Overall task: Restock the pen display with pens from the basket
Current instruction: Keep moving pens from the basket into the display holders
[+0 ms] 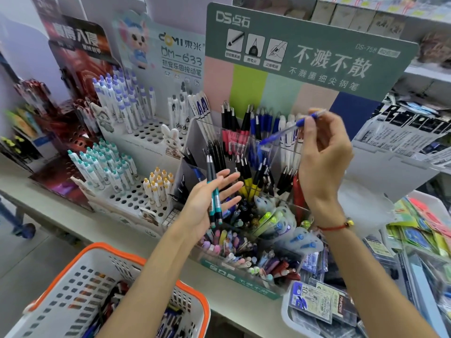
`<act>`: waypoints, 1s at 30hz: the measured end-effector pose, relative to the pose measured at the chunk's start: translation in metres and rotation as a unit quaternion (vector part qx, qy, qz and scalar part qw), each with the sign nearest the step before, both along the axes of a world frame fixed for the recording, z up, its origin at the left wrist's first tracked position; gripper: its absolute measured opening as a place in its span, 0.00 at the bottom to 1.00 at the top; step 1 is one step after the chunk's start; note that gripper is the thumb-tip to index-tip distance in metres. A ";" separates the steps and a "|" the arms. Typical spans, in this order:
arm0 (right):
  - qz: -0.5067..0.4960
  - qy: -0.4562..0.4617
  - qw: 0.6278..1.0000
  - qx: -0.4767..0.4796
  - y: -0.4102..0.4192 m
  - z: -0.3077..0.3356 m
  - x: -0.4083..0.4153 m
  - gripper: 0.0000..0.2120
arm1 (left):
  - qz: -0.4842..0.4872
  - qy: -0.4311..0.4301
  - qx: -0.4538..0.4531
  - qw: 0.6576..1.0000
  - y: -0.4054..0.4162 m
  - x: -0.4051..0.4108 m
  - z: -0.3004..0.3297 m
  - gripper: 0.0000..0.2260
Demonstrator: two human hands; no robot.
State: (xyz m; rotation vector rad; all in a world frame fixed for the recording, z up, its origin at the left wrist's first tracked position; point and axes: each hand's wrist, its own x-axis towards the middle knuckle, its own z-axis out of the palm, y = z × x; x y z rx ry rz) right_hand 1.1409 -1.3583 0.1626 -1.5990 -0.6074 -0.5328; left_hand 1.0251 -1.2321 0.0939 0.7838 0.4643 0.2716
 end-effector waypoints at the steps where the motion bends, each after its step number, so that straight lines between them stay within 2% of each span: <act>1: -0.013 -0.025 1.000 -0.007 0.002 0.002 0.003 0.08 | -0.003 0.002 0.001 1.000 -0.001 0.003 0.000 0.10; 6: -0.057 -0.110 0.990 -0.072 0.013 0.009 0.019 0.10 | -0.024 0.010 0.007 1.000 -0.008 0.011 0.003 0.10; 9: -0.053 -0.111 0.986 -0.115 0.017 0.024 0.032 0.11 | -0.032 0.012 0.014 0.999 -0.009 0.012 0.004 0.10; 12: -0.045 -0.138 0.952 -0.269 0.023 0.028 0.045 0.12 | -0.033 0.017 0.013 0.999 -0.008 0.012 0.006 0.09; 14: -0.022 -0.138 0.932 -0.336 0.029 0.023 0.049 0.10 | -0.030 0.017 0.009 0.999 -0.007 0.012 0.006 0.10; 16: -0.017 -0.133 0.919 -0.372 0.033 0.016 0.050 0.10 | -0.029 0.017 0.008 0.999 -0.006 0.012 0.006 0.10; 20: -0.089 -0.149 0.890 -0.422 0.037 0.010 0.050 0.11 | -0.031 0.015 0.018 0.999 -0.004 0.010 0.006 0.11; 26: -0.085 -0.122 0.837 -0.527 0.045 0.027 0.052 0.13 | -0.042 -0.029 0.009 0.999 0.000 0.004 0.010 0.12; 28: -0.092 -0.142 0.848 -0.503 0.044 0.026 0.045 0.15 | -0.065 -0.036 0.006 0.997 0.001 0.000 0.011 0.12; 30: -0.072 -0.174 0.899 -0.395 0.040 0.021 0.027 0.13 | -0.080 -0.038 0.005 0.996 0.004 -0.003 0.011 0.13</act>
